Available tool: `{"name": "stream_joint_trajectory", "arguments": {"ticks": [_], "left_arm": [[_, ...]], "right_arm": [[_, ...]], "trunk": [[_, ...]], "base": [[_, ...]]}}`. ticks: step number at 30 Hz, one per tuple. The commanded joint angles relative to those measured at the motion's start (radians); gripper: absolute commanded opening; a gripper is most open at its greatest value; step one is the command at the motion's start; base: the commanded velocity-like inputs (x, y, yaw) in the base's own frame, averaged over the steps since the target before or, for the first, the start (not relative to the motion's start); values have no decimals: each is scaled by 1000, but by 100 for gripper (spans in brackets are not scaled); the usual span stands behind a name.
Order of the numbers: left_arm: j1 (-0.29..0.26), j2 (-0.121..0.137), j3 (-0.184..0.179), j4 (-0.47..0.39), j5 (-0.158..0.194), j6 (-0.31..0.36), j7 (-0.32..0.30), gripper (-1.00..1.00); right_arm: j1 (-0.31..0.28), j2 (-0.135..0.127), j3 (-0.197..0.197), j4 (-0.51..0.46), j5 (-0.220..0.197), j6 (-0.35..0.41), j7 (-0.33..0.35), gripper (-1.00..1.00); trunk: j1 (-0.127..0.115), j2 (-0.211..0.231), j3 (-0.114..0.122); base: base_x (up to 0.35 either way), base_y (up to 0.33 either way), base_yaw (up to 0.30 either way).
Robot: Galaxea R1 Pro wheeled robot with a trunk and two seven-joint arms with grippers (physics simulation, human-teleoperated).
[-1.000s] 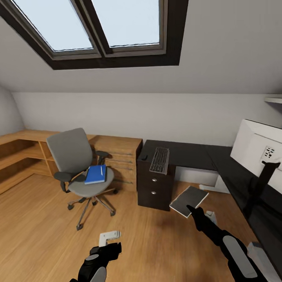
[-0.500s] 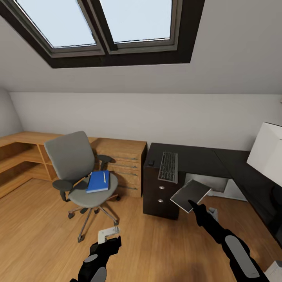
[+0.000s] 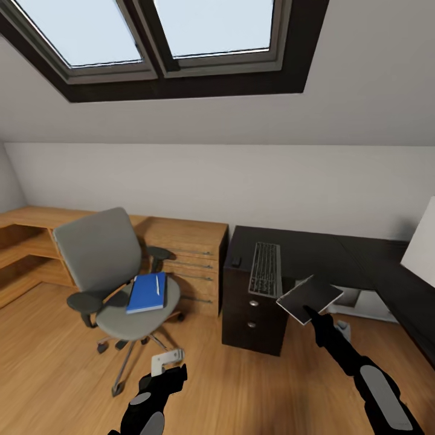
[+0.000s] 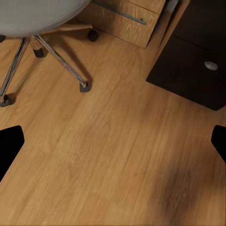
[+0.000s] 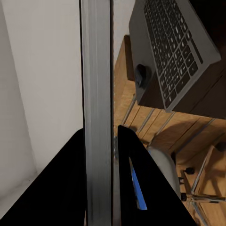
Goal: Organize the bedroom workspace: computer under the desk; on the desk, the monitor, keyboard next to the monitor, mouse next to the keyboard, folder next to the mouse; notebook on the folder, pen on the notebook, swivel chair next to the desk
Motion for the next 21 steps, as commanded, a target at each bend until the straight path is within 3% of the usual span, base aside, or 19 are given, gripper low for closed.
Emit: {"name": "stream_joint_trajectory", "arguments": {"ticks": [1,9,21], "left_arm": [[-1,1,-3,-2,6,2,8,100],[-1,1,-3,-2,6,2,8,100],[-1,1,-3,-2,5,2,8,100]], "right_arm": [[-1,0,-5,0,-7,7,1,-100],[-1,1,-64,8,-6,1,-3,-100],[-2,-1,-79,87,-8,-105,-5,-100]], "trunk": [[1,-1,-1],[1,-1,-1],[1,-1,-1]], "base": [[322,-121,0],[322,-133,0],[320,-88,0]]}}
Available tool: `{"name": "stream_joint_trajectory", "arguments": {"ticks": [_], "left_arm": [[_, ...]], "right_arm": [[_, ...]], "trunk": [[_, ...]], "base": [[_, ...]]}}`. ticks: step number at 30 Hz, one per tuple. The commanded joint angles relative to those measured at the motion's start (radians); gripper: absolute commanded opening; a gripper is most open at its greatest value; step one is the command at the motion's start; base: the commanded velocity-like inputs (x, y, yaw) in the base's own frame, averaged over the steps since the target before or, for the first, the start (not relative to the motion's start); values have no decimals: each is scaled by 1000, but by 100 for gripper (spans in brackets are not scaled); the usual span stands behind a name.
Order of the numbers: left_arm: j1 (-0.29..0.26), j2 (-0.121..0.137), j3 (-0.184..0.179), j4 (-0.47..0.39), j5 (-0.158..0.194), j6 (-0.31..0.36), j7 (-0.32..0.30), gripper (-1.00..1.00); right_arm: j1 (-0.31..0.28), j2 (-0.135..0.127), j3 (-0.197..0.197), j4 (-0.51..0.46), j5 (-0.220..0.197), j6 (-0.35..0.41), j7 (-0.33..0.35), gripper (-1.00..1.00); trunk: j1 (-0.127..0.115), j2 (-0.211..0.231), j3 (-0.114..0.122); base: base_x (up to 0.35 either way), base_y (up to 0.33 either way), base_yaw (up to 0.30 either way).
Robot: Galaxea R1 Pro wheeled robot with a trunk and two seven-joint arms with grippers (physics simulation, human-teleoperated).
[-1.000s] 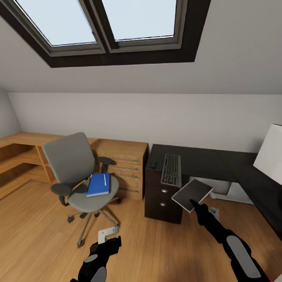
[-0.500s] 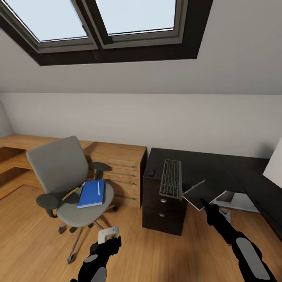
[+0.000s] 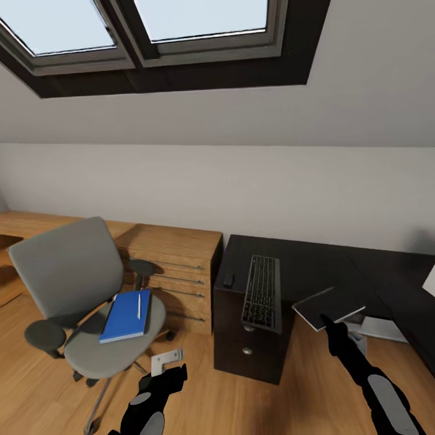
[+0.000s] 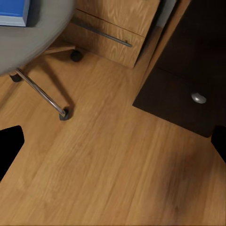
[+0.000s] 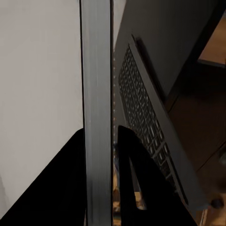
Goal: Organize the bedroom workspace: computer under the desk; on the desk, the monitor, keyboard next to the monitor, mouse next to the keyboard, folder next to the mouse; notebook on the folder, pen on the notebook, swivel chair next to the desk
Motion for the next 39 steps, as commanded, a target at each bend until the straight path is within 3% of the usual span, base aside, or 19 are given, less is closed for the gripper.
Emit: {"name": "stream_joint_trajectory", "arguments": {"ticks": [1,20,30,39], "left_arm": [[-1,1,-3,-1,6,2,8,100],[-1,1,-1,-1,6,4,6,100],[-1,1,-2,-1,7,5,5,100],[-1,1,3,-1,7,7,5,100]], "right_arm": [[-1,0,-2,1,-9,2,1,-100],[-2,0,-2,24,-10,-59,1,-100],[-2,1,-12,49,-11,-138,1,-100],[-2,3,-12,47,-13,-157,3,-100]], "trunk": [[1,-1,-1],[1,-1,-1],[1,-1,-1],[1,-1,-1]], "base": [[321,-11,0],[220,-2,0],[143,-18,0],[34,-4,0]]}}
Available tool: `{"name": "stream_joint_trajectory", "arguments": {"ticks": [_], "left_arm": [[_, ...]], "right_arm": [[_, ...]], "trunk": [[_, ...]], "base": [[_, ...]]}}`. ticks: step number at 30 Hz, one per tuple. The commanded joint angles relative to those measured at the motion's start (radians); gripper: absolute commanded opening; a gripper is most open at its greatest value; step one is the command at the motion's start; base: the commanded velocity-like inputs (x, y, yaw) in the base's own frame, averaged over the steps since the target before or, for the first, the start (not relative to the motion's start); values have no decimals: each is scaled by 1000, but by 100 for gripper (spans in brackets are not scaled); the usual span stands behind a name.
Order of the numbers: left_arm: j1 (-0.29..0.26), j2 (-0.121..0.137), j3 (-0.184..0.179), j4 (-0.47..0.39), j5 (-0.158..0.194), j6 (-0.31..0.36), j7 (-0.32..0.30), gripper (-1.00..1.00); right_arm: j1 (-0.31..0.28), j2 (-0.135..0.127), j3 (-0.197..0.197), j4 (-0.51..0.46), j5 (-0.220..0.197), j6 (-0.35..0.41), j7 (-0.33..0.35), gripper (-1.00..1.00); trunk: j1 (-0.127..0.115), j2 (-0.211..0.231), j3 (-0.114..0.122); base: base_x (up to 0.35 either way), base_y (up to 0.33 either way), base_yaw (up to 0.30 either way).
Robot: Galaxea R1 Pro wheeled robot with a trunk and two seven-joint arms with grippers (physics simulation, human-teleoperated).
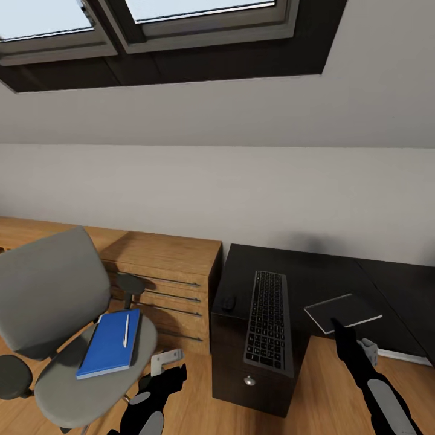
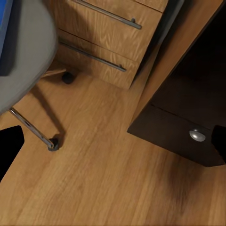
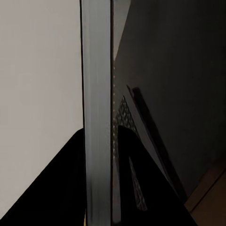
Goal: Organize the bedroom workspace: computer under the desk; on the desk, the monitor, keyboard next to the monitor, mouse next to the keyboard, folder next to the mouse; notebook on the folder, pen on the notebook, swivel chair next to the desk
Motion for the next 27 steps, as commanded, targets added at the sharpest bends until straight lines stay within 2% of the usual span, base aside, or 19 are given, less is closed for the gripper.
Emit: {"name": "stream_joint_trajectory", "arguments": {"ticks": [1,3,9,17,27], "left_arm": [[-1,1,-3,-1,6,2,8,100],[-1,1,-2,-1,6,2,9,100],[-1,-5,32,-6,7,1,10,100],[-1,19,22,-10,10,1,10,100],[-1,24,21,-11,11,1,9,100]], "right_arm": [[-1,0,-3,0,-10,8,3,-100],[-1,0,-4,-1,-11,7,4,-100],[-2,3,-5,-4,-4,7,-11,-100],[-2,-1,-6,1,-6,8,-1,-100],[-2,-2,-5,2,-8,13,1,-100]], "trunk": [[0,-1,-1],[0,-1,-1],[0,-1,-1],[0,-1,-1],[0,-1,-1]], "base": [[8,-1,0],[6,-1,0],[0,0,0],[0,0,0],[0,0,0]]}}
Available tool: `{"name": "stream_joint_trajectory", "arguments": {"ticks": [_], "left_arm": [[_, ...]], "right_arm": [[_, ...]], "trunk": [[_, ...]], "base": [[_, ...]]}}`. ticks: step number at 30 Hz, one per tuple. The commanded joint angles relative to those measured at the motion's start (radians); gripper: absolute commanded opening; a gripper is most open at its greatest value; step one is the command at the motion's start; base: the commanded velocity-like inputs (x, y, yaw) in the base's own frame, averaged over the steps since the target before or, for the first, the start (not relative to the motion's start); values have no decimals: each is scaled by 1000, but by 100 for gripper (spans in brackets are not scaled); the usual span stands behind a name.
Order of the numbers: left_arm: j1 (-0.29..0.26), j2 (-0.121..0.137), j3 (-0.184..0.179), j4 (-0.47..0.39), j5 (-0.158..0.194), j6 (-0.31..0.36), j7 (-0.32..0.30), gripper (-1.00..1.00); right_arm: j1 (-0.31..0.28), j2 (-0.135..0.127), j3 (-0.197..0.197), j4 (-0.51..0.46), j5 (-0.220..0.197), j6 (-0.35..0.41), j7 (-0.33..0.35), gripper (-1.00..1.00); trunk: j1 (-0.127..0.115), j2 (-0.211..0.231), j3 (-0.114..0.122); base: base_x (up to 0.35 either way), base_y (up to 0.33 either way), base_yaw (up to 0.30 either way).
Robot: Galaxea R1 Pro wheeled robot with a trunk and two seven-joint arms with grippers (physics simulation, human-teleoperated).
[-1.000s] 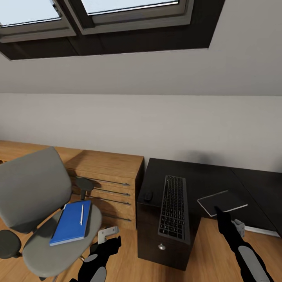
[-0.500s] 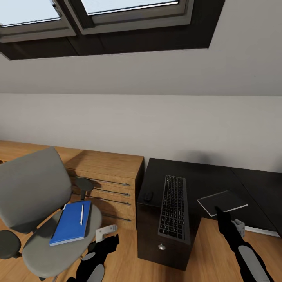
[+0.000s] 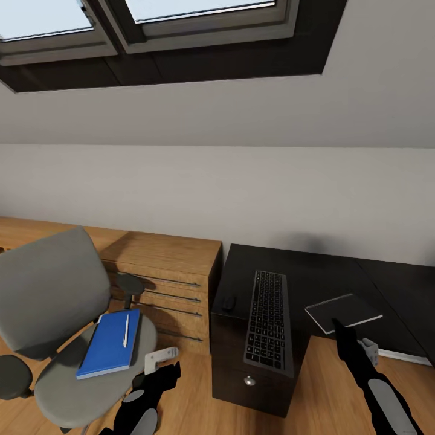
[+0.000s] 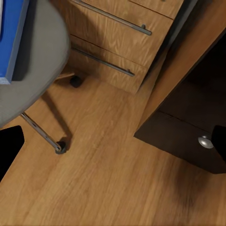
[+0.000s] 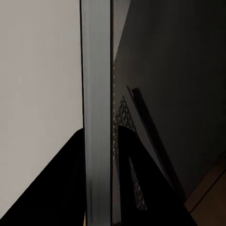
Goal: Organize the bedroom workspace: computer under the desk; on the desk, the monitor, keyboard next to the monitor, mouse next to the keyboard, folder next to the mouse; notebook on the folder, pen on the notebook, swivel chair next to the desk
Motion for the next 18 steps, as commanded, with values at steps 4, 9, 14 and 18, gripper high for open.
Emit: {"name": "stream_joint_trajectory", "arguments": {"ticks": [4,9,14,18], "left_arm": [[-1,3,-3,-2,7,2,7,100],[-1,4,-3,-2,8,2,7,100],[-1,4,-3,-2,10,4,7,100],[-1,4,-3,-2,10,5,7,100]], "right_arm": [[-1,0,-2,0,-11,10,6,-100],[-1,3,-4,0,-14,9,5,-100],[-1,4,-6,1,-30,10,1,-100],[-1,4,-6,3,-51,11,-9,-100]], "trunk": [[0,-1,-1],[0,-1,-1],[0,-1,-1],[0,-1,-1]], "base": [[137,0,0],[260,0,0],[121,0,0],[33,0,0]]}}
